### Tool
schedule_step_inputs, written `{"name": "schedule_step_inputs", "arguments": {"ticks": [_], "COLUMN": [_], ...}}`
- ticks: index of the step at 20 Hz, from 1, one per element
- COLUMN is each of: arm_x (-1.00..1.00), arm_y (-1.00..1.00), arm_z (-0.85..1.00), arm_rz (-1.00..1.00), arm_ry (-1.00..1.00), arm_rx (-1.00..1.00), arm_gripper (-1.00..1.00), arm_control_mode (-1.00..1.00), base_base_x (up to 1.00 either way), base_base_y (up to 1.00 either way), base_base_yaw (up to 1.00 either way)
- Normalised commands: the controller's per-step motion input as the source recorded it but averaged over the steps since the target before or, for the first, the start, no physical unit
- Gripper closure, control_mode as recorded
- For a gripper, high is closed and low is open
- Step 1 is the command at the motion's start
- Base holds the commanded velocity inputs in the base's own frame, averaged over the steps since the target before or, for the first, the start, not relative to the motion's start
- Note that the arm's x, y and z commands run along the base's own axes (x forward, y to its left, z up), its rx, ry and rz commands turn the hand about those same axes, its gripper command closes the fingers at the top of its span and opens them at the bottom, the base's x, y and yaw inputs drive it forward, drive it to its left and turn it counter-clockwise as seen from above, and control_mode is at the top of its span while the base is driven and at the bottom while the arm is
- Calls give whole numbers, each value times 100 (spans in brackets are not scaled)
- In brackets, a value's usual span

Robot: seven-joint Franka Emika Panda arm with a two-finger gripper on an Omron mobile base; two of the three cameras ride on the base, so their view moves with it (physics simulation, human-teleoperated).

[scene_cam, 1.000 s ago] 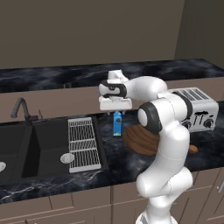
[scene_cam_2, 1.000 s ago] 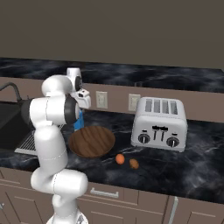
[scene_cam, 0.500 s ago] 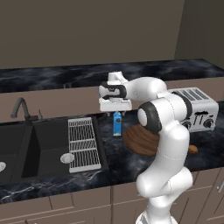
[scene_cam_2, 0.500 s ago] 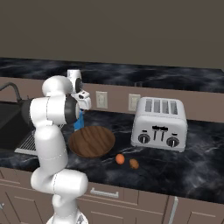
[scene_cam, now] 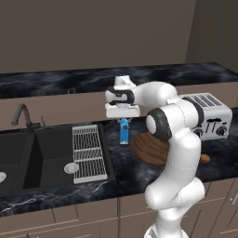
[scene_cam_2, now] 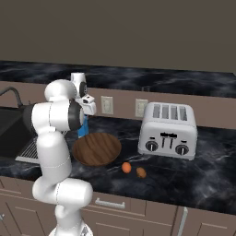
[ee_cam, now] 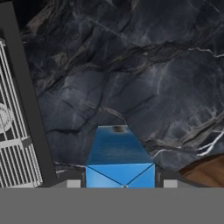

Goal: Gather the eggs and milk located in the vicinity of the sink area and place them right next to the bowl.

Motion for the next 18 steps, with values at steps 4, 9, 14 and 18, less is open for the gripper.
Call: {"name": "schedule_step_inputs", "arguments": {"ticks": [4, 9, 14, 18], "arm_x": [0, 0, 0, 0], "arm_y": [0, -2, 0, 1], "arm_z": [-6, -1, 0, 0], "arm_rz": [0, 0, 0, 0], "arm_ry": [0, -5, 0, 0], "arm_rx": [0, 0, 0, 0], "arm_gripper": [100, 100, 100, 100], "arm_control_mode": [-100, -100, -100, -100], "base_base_x": [0, 0, 0, 0], "base_base_y": [0, 0, 0, 0], "base_base_yaw": [0, 0, 0, 0]}}
